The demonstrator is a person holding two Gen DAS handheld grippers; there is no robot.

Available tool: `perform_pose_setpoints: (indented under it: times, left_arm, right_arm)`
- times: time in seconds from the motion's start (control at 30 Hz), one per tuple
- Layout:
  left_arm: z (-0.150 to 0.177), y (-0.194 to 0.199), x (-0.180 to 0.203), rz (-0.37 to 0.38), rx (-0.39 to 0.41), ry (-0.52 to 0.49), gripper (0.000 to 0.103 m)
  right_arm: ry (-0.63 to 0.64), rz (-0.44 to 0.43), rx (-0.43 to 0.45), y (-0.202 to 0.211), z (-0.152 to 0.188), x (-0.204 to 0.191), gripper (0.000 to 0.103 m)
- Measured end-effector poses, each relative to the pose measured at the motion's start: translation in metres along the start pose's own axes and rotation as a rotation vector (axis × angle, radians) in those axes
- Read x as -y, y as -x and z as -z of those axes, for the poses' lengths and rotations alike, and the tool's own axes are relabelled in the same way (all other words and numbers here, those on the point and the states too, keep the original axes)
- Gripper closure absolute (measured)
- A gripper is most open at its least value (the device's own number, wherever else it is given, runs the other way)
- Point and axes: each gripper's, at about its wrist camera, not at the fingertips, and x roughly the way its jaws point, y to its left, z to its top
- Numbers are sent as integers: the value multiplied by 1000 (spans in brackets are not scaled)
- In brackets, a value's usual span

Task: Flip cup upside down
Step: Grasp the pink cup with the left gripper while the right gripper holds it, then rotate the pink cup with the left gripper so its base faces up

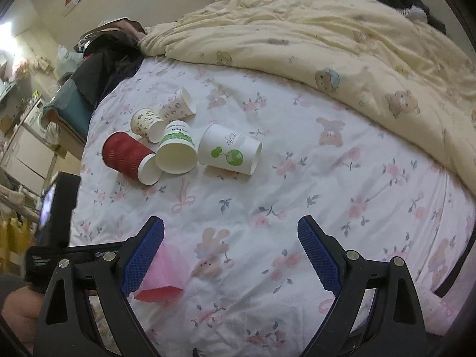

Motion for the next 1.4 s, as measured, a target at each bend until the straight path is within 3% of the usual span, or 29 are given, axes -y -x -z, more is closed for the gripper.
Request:
perform_pose_setpoints:
  times: [0.17,0.27,0.3,0.57,1.0,1.17,1.4]
  left_arm:
    - [1,-14,1,21,-42,25,21]
    - [2,-17,4,62,-59,23,34]
    - [1,-21,4,82,-65,22,45]
    - [4,1,3,128,-30,-26,49]
    - [-6,74,-69,132,129,-40,49]
    - [-1,82,-80,133,184,-102,49]
    - [-1,77,-81,177,244,-124,49]
  right_arm:
    - [-9,-3,-3,-1,-1,2,9]
    - [-3,-5,-12,-4,0,0,9]
    - [-1,-10,-17,-5,0,-1,9]
    - [21,-16,-38,-11,3,-7,9]
    - [85,-65,-113,-26,17,-33,9]
    - [114,-133,-168,-39,26,-57,9]
    - [221,-128,-177,-48,35,-85,9]
